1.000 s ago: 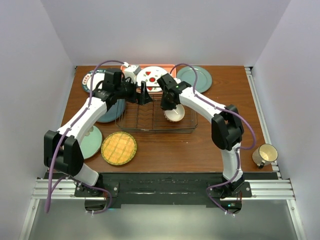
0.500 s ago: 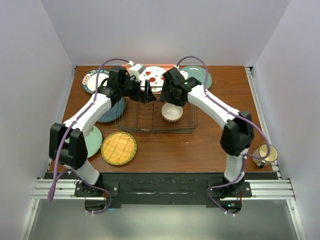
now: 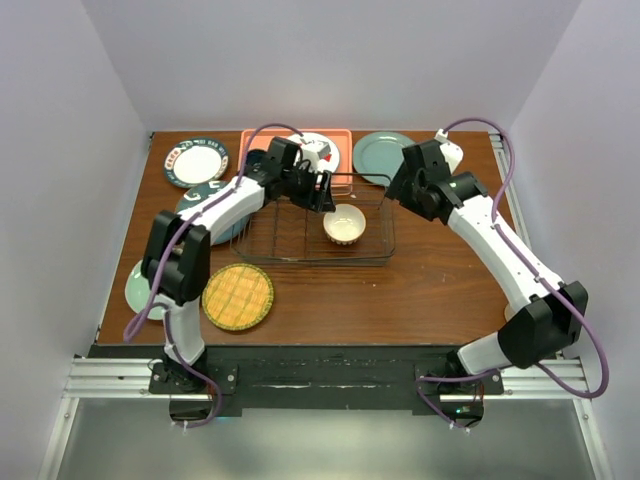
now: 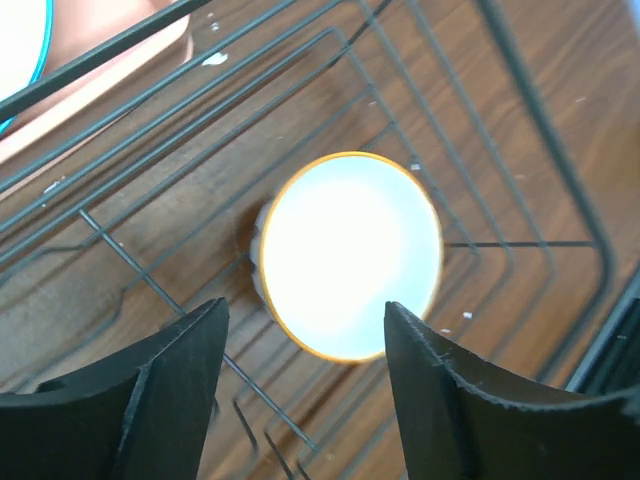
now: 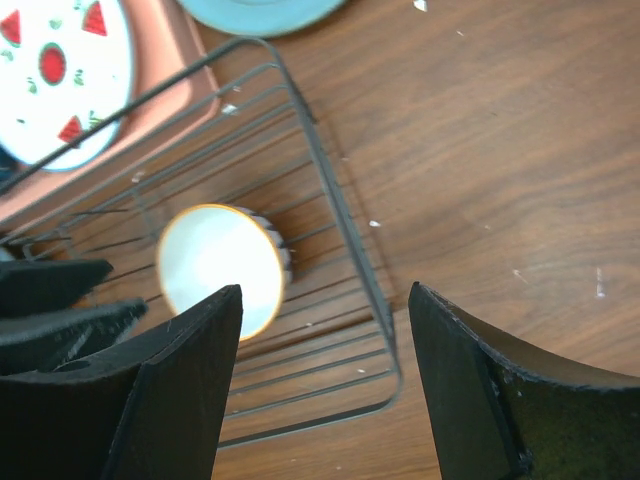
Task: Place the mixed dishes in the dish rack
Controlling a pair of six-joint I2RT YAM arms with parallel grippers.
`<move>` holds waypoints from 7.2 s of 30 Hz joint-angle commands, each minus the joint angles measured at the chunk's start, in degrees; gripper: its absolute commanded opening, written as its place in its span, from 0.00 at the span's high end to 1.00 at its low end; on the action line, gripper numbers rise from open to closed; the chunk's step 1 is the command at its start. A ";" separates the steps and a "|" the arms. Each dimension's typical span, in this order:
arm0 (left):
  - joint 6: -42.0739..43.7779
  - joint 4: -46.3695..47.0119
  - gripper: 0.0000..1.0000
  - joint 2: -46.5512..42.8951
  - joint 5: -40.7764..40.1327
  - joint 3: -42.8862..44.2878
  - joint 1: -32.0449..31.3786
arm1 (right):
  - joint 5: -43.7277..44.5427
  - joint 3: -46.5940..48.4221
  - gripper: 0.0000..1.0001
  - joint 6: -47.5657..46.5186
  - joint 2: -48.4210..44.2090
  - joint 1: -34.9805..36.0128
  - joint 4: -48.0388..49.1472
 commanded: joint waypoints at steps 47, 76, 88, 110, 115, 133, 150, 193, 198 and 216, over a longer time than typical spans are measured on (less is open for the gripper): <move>32.54 12.99 1.00 1.08 -34.36 7.95 -13.53 | -7.01 -8.86 0.30 -5.36 -5.17 -11.15 3.74; 84.41 77.51 1.00 2.83 -40.43 -26.34 -18.80 | -18.70 -6.32 0.31 -5.72 1.68 -16.25 4.53; 87.57 72.86 1.00 4.94 -39.11 -27.74 -20.74 | -21.43 -9.04 0.32 -4.84 2.74 -17.31 6.82; 88.45 80.33 1.00 6.52 -44.99 -33.64 -27.50 | -28.55 -12.99 0.32 -6.95 3.18 -18.27 10.33; 87.14 80.94 0.95 6.44 -46.58 -33.90 -28.47 | -28.55 -13.79 0.31 -7.56 3.09 -18.36 10.25; 82.48 73.93 0.71 2.31 -50.71 -32.76 -29.97 | -35.40 -12.38 0.31 -11.52 4.59 -18.71 12.53; 67.46 41.86 0.66 -5.69 -48.43 -23.44 -30.41 | -33.74 -14.31 0.32 -9.06 4.50 -18.80 13.15; 45.04 15.38 0.00 -20.72 -34.54 -17.72 -30.41 | -29.61 -13.44 0.32 -5.72 3.80 -18.80 13.23; 40.12 16.61 0.00 -20.72 -35.85 -17.03 -30.06 | -29.78 -11.59 0.32 -8.61 2.48 -17.84 13.85; 4.44 16.69 0.00 -33.20 -48.92 -17.80 -5.90 | -24.94 -4.39 0.12 -21.01 6.86 5.01 12.01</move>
